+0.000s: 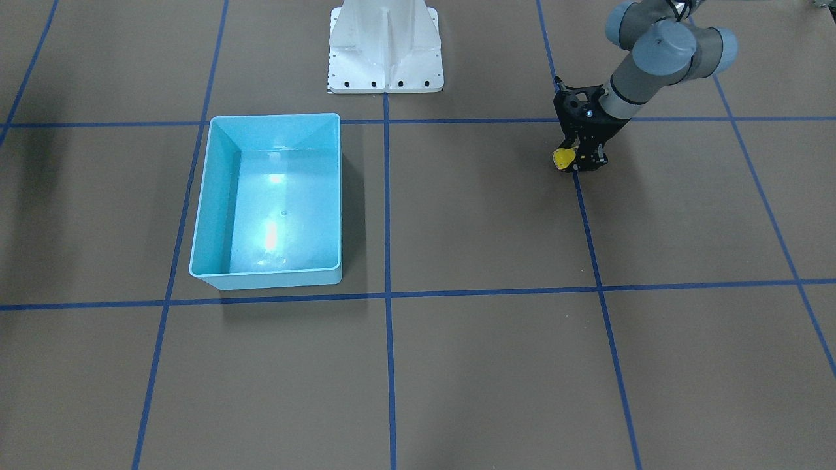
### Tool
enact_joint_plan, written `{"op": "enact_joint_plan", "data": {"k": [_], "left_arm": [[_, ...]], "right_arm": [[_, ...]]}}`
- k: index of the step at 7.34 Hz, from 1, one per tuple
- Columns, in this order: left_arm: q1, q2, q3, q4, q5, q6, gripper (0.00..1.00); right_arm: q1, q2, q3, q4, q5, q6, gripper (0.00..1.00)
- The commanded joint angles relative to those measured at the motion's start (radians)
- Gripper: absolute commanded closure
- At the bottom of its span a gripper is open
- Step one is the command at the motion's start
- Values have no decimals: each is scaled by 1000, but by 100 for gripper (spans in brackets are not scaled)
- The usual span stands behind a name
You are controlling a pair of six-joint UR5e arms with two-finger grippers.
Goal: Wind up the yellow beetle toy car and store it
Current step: 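Drag the car toward the robot with the left gripper, winding it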
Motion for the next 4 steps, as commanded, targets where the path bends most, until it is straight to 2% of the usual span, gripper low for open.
{"op": "enact_joint_plan", "data": {"k": [1, 4], "left_arm": [[1, 17, 2, -17, 0, 0, 75], [-1, 32, 9, -43, 0, 0, 71]], "right_arm": [[0, 1, 0, 0, 0, 0, 0], [0, 1, -2, 0, 0, 0, 0]]}}
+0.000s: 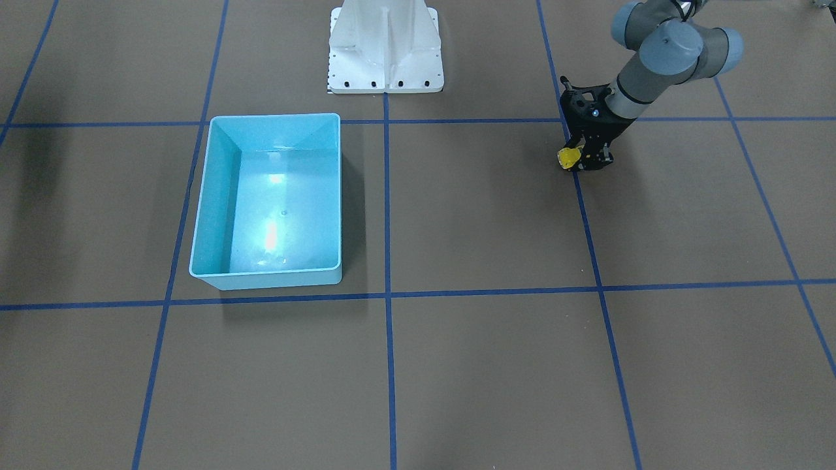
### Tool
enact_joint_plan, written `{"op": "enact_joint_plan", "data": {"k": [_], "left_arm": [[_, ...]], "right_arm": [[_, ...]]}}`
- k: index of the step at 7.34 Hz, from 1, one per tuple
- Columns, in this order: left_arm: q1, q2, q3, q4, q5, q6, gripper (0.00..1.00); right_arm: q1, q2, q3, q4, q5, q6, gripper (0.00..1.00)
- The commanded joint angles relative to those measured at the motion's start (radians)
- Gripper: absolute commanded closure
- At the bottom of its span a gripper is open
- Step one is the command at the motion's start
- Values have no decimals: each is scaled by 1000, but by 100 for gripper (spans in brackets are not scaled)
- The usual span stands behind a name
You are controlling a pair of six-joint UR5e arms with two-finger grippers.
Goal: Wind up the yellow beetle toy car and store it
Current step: 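Drag the car toward the robot with the left gripper, winding it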
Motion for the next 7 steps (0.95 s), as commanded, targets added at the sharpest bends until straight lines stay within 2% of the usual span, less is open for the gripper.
{"op": "enact_joint_plan", "data": {"k": [1, 2, 3, 4, 5, 7], "left_arm": [[0, 23, 1, -21, -2, 0, 71], [0, 29, 3, -30, 0, 0, 71], [0, 41, 0, -30, -2, 0, 65], [0, 41, 1, -30, 0, -2, 7], [0, 41, 3, -30, 0, -2, 0], [0, 41, 3, -30, 0, -2, 0]], "right_arm": [[0, 0, -1, 0, 0, 0, 0], [0, -1, -1, 0, 0, 0, 0], [0, 0, -1, 0, 0, 0, 0], [0, 0, -1, 0, 0, 0, 0], [0, 0, -1, 0, 0, 0, 0], [0, 0, -1, 0, 2, 0, 0]]}}
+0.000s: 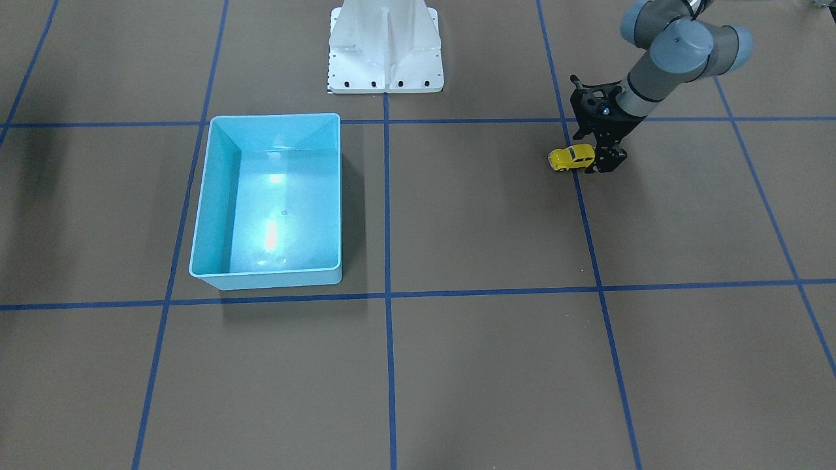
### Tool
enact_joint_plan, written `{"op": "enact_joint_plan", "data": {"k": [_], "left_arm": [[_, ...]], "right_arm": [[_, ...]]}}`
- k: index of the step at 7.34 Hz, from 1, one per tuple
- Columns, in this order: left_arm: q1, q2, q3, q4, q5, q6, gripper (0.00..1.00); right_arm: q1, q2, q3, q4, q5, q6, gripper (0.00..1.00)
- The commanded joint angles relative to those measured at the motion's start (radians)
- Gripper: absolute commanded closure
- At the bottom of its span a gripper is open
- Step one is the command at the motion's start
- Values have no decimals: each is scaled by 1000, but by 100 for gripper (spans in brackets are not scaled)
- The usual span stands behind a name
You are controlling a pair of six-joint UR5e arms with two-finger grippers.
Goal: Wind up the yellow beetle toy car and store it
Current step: 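Lift the left gripper off, releasing the car to roll forward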
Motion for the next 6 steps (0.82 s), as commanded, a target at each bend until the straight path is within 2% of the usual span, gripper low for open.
{"op": "enact_joint_plan", "data": {"k": [1, 6], "left_arm": [[-6, 0, 0, 0, -1, 0, 0], [-32, 2, 0, 0, -14, 0, 0]], "right_arm": [[0, 1, 0, 0, 1, 0, 0], [0, 1, 0, 0, 1, 0, 0]]}}
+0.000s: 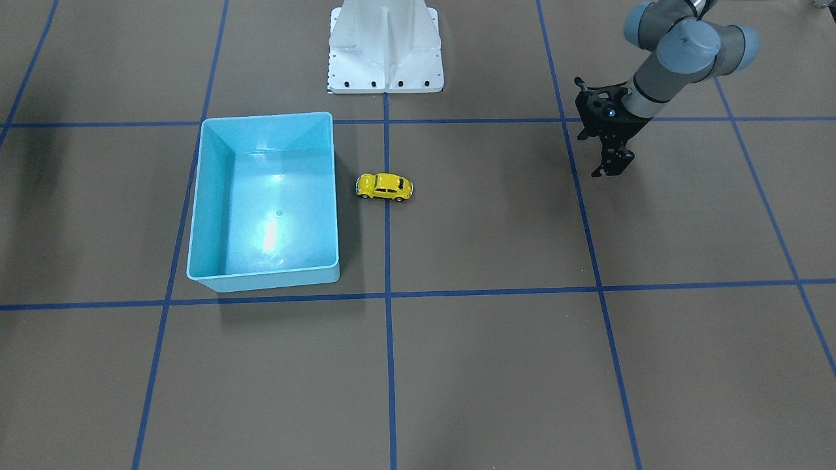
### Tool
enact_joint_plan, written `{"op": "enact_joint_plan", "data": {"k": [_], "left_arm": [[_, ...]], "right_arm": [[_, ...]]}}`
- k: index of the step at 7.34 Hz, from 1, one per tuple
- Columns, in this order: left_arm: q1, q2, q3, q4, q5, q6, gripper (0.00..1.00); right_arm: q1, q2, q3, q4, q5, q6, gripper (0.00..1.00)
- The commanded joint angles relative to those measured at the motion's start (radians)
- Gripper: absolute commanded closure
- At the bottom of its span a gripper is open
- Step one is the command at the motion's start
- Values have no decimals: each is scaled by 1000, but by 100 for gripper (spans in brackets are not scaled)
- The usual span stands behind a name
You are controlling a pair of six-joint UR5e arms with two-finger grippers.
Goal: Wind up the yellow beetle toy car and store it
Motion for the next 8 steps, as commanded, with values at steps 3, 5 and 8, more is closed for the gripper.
{"op": "enact_joint_plan", "data": {"k": [3, 5, 8], "left_arm": [[-81, 16, -24, 15, -6, -14, 0], [-220, -25, -32, 113, -32, -20, 0], [-430, -162, -31, 454, -147, -21, 0]], "right_arm": [[0, 2, 4, 0, 2, 2, 0], [0, 3, 3, 0, 21, -2, 0], [0, 3, 9, 2, 46, -8, 0]]}}
